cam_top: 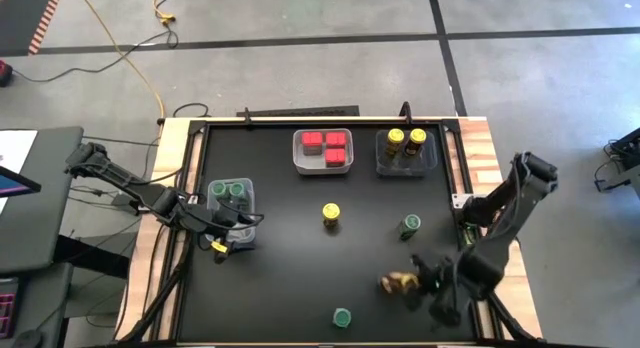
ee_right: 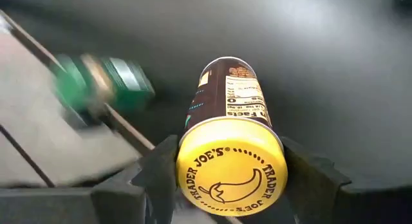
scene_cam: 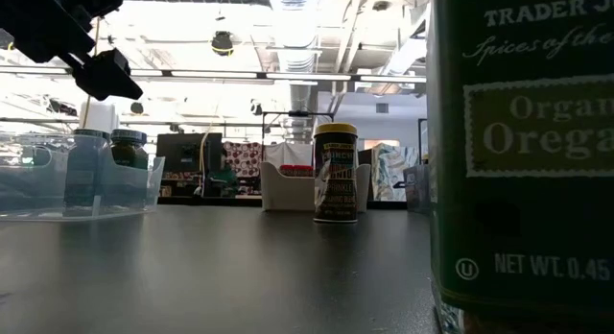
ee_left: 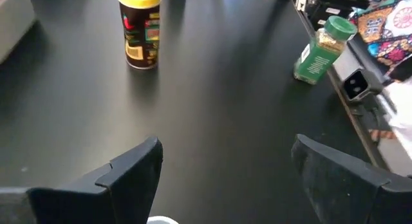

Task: Sort spices by type
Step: Put the bottom yellow seasoning bottle into the black bin

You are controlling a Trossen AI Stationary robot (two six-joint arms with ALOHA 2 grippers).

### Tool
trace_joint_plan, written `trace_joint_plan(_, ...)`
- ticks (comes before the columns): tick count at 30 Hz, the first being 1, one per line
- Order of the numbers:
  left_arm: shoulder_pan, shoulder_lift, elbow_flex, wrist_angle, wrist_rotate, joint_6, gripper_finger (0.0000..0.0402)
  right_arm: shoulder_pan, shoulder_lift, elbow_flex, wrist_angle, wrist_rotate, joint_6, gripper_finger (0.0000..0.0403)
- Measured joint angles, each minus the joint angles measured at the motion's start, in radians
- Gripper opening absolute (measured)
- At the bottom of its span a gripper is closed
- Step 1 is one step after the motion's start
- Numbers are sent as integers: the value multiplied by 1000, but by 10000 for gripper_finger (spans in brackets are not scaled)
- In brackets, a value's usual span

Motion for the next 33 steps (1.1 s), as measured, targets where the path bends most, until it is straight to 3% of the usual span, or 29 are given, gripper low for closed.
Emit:
trace_joint_plan(7, 42, -26, 18, 8, -64, 105, 332, -190, -138, 0, -55, 257, -172, 250)
trace_joint_plan(13, 114, -64, 37, 8, -75, 190, 332, -437, -249, 0, -68, 269, -352, 250)
trace_joint_plan(22, 219, -64, 37, 4, -75, 216, 332, -916, -364, 0, -70, -65, -688, 250)
trace_joint_plan(29, 289, -65, 37, 5, -76, 225, 332, -1295, -353, 0, -157, -327, -956, 250)
trace_joint_plan(33, 335, -65, 37, 5, -112, 225, 332, -1458, -325, 0, -228, -408, -1083, 250)
